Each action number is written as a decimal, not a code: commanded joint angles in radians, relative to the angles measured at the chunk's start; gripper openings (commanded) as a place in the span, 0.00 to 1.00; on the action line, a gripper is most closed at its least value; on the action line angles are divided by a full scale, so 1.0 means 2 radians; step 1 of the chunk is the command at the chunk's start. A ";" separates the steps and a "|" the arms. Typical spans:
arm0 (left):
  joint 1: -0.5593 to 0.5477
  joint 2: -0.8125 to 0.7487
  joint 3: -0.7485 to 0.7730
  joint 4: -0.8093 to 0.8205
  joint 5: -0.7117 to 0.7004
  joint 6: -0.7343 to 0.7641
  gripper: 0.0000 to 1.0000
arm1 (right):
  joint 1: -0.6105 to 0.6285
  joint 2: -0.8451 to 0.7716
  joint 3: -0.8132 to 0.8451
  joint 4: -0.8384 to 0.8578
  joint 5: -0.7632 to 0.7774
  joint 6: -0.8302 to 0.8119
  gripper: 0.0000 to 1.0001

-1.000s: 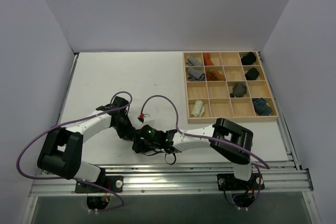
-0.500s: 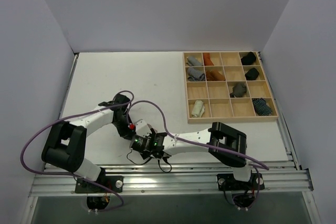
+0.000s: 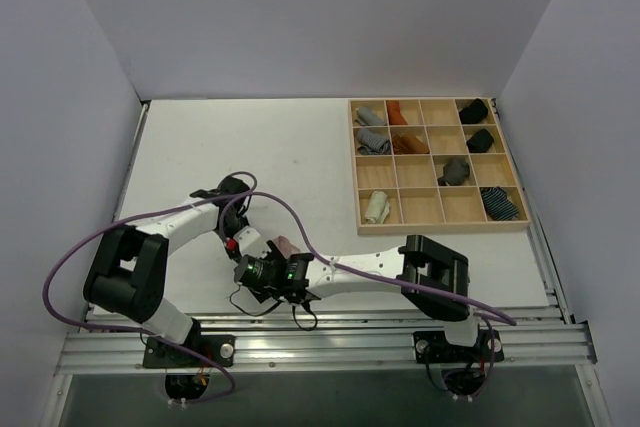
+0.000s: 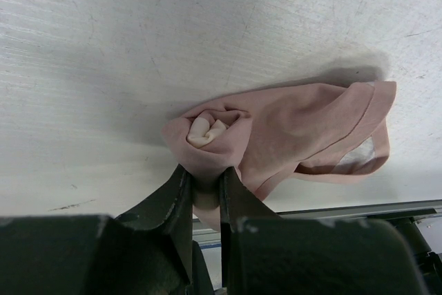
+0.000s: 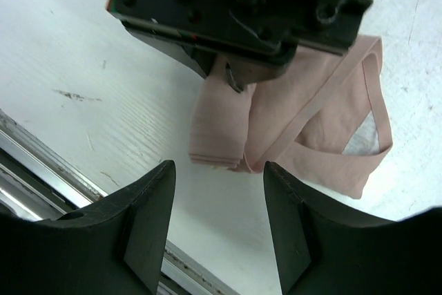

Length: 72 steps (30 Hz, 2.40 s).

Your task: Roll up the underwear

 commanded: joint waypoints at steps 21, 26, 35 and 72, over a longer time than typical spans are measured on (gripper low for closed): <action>-0.009 0.042 0.007 -0.028 -0.004 0.004 0.08 | -0.022 0.030 -0.043 0.089 0.013 0.006 0.03; 0.007 0.016 0.046 -0.044 -0.019 0.019 0.34 | -0.067 -0.009 -0.169 0.189 -0.086 0.071 0.00; 0.027 -0.010 0.076 -0.038 -0.016 0.034 0.49 | -0.122 0.002 -0.272 0.304 -0.203 0.140 0.00; -0.028 -0.027 -0.040 0.040 -0.058 0.039 0.04 | -0.147 -0.036 -0.281 0.277 -0.198 0.155 0.35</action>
